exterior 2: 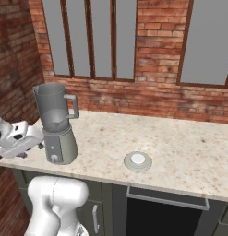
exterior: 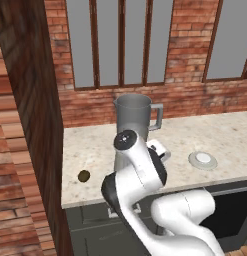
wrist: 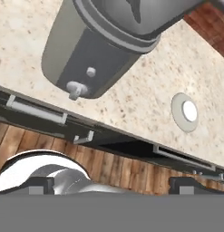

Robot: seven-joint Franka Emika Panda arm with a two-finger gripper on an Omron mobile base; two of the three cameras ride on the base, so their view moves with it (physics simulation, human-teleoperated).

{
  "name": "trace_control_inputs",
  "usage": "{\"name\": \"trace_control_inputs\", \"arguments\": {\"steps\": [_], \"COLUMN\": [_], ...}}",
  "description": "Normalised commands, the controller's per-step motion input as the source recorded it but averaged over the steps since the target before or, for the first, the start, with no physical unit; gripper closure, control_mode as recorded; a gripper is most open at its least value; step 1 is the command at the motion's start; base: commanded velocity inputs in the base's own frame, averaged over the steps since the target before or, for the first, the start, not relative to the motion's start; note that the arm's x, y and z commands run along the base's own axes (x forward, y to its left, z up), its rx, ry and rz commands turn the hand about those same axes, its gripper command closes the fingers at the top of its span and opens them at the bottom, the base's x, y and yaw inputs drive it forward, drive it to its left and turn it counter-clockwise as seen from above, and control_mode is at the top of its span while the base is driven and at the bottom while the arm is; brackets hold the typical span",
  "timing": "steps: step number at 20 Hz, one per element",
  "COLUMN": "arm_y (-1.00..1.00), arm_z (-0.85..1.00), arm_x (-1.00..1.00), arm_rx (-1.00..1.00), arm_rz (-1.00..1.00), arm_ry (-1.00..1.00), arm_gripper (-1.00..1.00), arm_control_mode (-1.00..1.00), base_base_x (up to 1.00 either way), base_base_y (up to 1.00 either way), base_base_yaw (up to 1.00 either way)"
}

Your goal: Open the blender lid, put the kiwi in the blender, close the lid, and start the blender.

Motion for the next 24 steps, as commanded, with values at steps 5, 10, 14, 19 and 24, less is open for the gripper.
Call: {"name": "trace_control_inputs", "arguments": {"steps": [5,10,14,19,24], "arm_y": [0.86,0.68,0.53,0.45,0.21], "arm_z": [-0.14,-0.25,-0.11,-0.08,-0.29], "arm_x": [0.09,0.35,0.60,0.66,0.55], "arm_rx": [-0.18,-0.10,-0.01,0.00,0.00], "arm_rz": [0.29,0.27,0.18,0.09,0.09], "arm_ry": [0.07,0.09,0.03,0.12,0.13], "arm_gripper": [-1.00,-1.00,-1.00,-1.00,-1.00], "arm_control_mode": [-1.00,-1.00,-1.00,-1.00,-1.00], "base_base_x": [0.00,0.00,0.00,0.00,0.00], "base_base_y": [0.00,0.00,0.00,0.00,0.00], "base_base_yaw": [0.00,0.00,0.00,0.00,0.00]}}
